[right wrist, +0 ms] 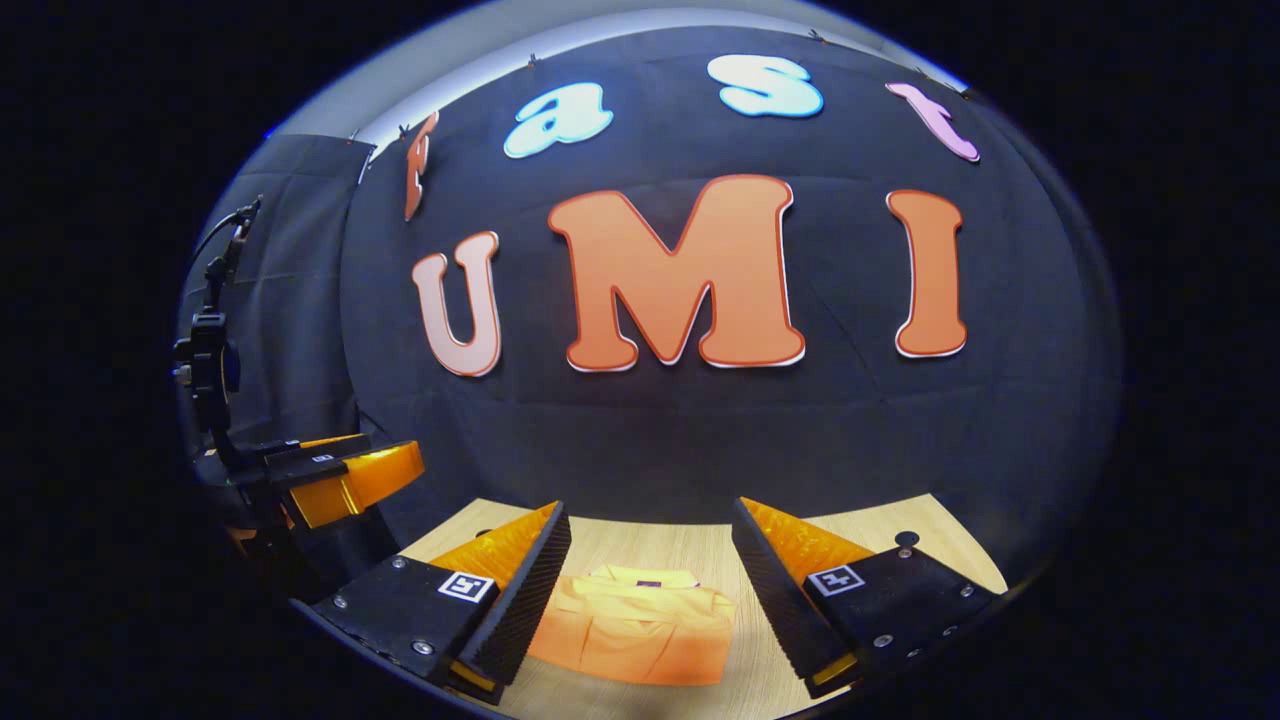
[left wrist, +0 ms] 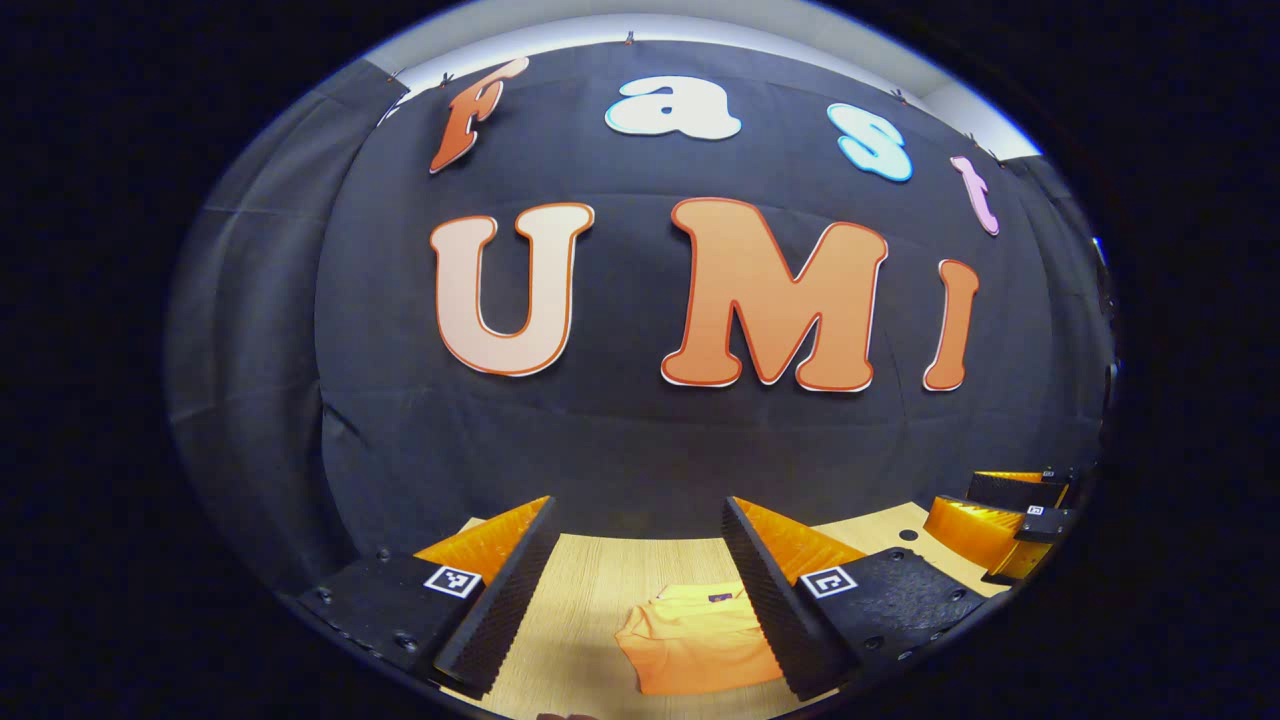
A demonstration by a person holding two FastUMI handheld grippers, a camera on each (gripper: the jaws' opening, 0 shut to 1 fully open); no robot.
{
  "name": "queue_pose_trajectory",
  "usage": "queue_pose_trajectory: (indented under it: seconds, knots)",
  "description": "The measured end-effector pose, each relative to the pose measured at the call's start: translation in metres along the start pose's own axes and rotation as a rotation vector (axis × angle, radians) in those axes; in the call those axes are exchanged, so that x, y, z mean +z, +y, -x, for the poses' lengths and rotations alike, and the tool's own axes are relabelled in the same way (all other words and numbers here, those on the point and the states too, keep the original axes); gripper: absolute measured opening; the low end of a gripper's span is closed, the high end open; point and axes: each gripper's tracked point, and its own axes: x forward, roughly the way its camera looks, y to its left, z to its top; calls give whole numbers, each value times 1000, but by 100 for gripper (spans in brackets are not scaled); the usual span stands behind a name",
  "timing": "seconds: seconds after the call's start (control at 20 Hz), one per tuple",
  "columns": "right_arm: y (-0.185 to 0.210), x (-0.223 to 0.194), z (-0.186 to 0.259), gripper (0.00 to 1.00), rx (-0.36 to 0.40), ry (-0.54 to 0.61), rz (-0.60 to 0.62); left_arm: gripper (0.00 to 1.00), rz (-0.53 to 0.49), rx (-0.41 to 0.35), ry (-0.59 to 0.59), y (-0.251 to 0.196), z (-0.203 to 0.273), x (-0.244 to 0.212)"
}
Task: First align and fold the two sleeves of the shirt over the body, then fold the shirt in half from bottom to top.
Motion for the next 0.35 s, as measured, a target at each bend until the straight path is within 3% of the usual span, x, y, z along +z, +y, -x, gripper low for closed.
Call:
queue_pose_trajectory:
  seconds: [0.2, 0.35]
  knots:
    - [0, 7, 13, 98, -1, -35, 26, 100, 42, -38, 18, -17, 5, -10]
    - [2, 4, 17, 98, 40, -27, -6, 100, 64, -21, -3, -22, 12, -5]
